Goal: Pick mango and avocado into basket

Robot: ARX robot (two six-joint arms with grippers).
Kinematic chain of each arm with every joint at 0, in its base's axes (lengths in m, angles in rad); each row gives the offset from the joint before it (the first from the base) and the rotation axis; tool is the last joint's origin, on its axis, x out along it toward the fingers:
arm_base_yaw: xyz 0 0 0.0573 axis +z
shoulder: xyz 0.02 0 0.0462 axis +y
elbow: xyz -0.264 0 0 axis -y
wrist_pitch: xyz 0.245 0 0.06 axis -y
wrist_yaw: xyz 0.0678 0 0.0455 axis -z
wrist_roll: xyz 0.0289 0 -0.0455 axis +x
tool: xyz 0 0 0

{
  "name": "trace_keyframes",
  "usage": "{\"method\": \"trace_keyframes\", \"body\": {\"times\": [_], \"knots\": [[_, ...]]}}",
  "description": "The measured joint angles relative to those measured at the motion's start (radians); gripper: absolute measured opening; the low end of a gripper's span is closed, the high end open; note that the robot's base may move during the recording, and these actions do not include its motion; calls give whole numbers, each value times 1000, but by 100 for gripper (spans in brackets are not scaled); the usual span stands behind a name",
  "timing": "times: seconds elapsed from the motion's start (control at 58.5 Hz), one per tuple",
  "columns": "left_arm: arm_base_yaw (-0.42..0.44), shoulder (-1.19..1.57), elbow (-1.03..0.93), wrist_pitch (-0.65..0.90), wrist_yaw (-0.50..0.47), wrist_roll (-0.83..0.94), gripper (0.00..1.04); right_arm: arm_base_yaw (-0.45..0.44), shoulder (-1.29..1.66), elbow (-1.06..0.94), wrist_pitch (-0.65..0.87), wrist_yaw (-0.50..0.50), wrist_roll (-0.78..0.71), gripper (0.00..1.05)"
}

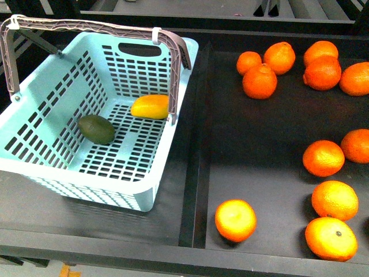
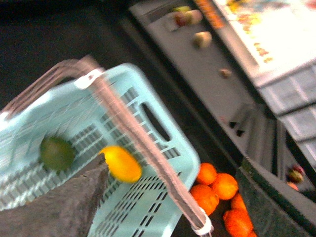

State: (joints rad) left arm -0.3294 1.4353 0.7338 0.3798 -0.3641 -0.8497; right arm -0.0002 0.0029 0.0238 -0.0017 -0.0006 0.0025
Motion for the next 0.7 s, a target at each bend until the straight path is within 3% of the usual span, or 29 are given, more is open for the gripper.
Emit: {"method": "trace_keyframes", "body": {"times": [0.051,0.103,0.188,0.291,0.632,0.701], "knots": [[35,-97,-186,336,86,386,62,0,0,0,0,1,0,96],[77,-167,-298,461,118,641,46,0,0,0,0,1,0,96],[122,-241,-402,472,161,773,25,0,0,0,0,0,0,96],[158,-323,-481,471,204,814,2,0,0,0,0,1,0,96],[241,-573,-628,369,283,835,2,0,0,0,0,1,0,96],[303,-634,-650,329,354,837,2,0,0,0,0,0,0,96]]}}
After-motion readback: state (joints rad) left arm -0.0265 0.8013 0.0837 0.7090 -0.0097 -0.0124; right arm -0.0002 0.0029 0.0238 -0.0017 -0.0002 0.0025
